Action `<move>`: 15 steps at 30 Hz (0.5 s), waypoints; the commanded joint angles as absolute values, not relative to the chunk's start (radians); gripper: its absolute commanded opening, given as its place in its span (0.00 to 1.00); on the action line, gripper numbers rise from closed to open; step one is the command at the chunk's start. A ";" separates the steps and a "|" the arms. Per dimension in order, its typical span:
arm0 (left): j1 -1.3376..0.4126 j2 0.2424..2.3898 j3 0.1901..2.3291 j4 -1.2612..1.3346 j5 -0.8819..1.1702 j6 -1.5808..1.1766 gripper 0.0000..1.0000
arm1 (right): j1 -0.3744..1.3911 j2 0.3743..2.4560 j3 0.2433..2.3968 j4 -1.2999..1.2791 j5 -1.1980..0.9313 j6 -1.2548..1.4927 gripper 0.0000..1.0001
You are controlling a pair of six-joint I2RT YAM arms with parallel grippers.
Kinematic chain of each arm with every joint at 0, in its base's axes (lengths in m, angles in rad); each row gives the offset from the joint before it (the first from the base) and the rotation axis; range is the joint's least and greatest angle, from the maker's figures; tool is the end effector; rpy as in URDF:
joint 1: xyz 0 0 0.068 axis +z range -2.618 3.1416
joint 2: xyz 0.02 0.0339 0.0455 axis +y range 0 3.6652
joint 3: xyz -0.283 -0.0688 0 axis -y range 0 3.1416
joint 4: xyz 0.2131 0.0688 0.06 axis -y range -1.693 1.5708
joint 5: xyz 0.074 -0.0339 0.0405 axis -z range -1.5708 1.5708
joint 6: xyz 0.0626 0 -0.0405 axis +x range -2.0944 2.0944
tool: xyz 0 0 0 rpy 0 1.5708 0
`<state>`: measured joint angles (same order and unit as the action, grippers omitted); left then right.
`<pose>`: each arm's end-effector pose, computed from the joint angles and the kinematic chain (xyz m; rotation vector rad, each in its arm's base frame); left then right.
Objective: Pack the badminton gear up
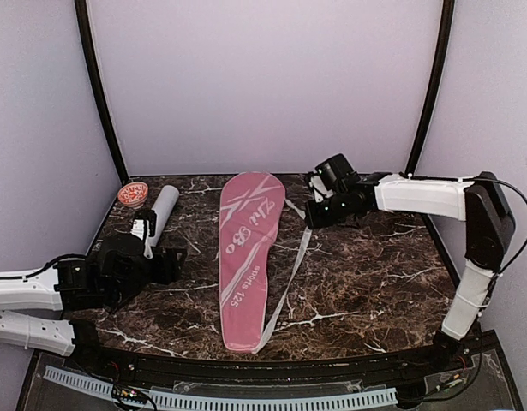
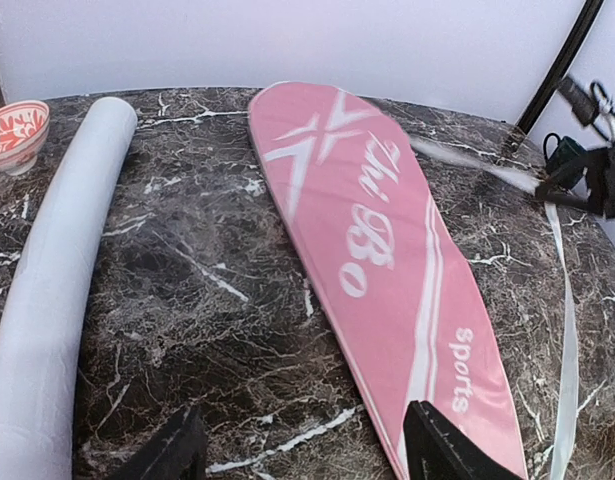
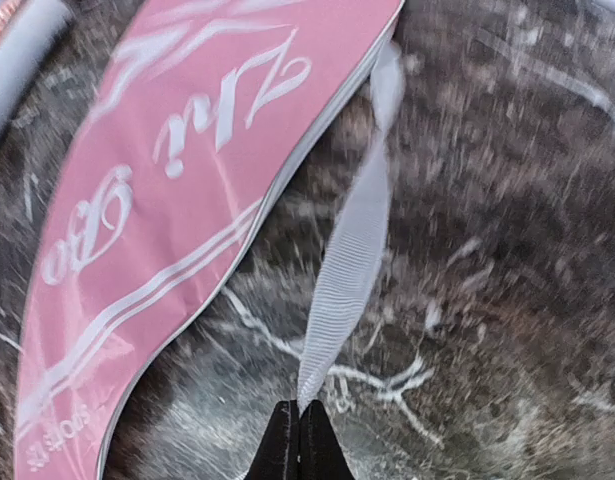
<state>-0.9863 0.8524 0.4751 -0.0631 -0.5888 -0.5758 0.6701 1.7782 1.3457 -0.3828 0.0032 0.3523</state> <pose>0.1217 -0.1209 0.2501 0.0299 1.9589 -0.4448 0.3062 0.2424 0.2562 -0.3846 2.4097 0.4703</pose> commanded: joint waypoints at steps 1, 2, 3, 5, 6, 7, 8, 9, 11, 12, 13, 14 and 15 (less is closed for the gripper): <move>-0.964 0.875 0.482 -0.045 -0.564 -0.552 0.70 | 0.695 1.841 1.225 -0.300 -0.051 0.357 0.00; -0.959 0.879 0.485 -0.049 -0.552 -0.552 0.70 | 0.696 1.857 1.208 -0.296 -0.054 0.355 0.00; -0.955 0.884 0.488 -0.053 -0.546 -0.553 0.70 | 0.696 1.865 1.190 -0.290 -0.051 0.356 0.00; -0.946 0.896 0.497 -0.061 -0.524 -0.552 0.70 | 0.695 1.860 1.168 -0.287 -0.029 0.359 0.00; -0.940 0.908 0.500 -0.061 -0.503 -0.546 0.71 | 0.695 1.851 1.162 -0.287 -0.009 0.359 0.00; -0.932 0.920 0.505 -0.062 -0.480 -0.538 0.72 | 0.693 1.839 1.160 -0.286 0.006 0.356 0.00; -0.923 0.934 0.515 -0.070 -0.459 -0.536 0.72 | 0.689 1.828 1.159 -0.287 0.016 0.352 0.02; -0.912 0.953 0.523 -0.077 -0.440 -0.535 0.72 | 0.683 1.819 1.160 -0.288 0.024 0.350 0.04; -0.888 0.987 0.544 -0.083 -0.386 -0.528 0.74 | 0.672 1.808 1.167 -0.297 0.038 0.344 0.10; -0.875 1.004 0.558 -0.086 -0.361 -0.524 0.75 | 0.667 1.802 1.171 -0.302 0.043 0.340 0.17; -0.859 1.022 0.573 -0.093 -0.336 -0.520 0.76 | 0.664 1.794 1.173 -0.305 0.046 0.332 0.24; -0.837 1.040 0.592 -0.097 -0.310 -0.511 0.77 | 0.661 1.782 1.174 -0.308 0.046 0.326 0.32; -0.821 1.057 0.607 -0.096 -0.278 -0.496 0.78 | 0.658 1.766 1.173 -0.310 0.046 0.322 0.38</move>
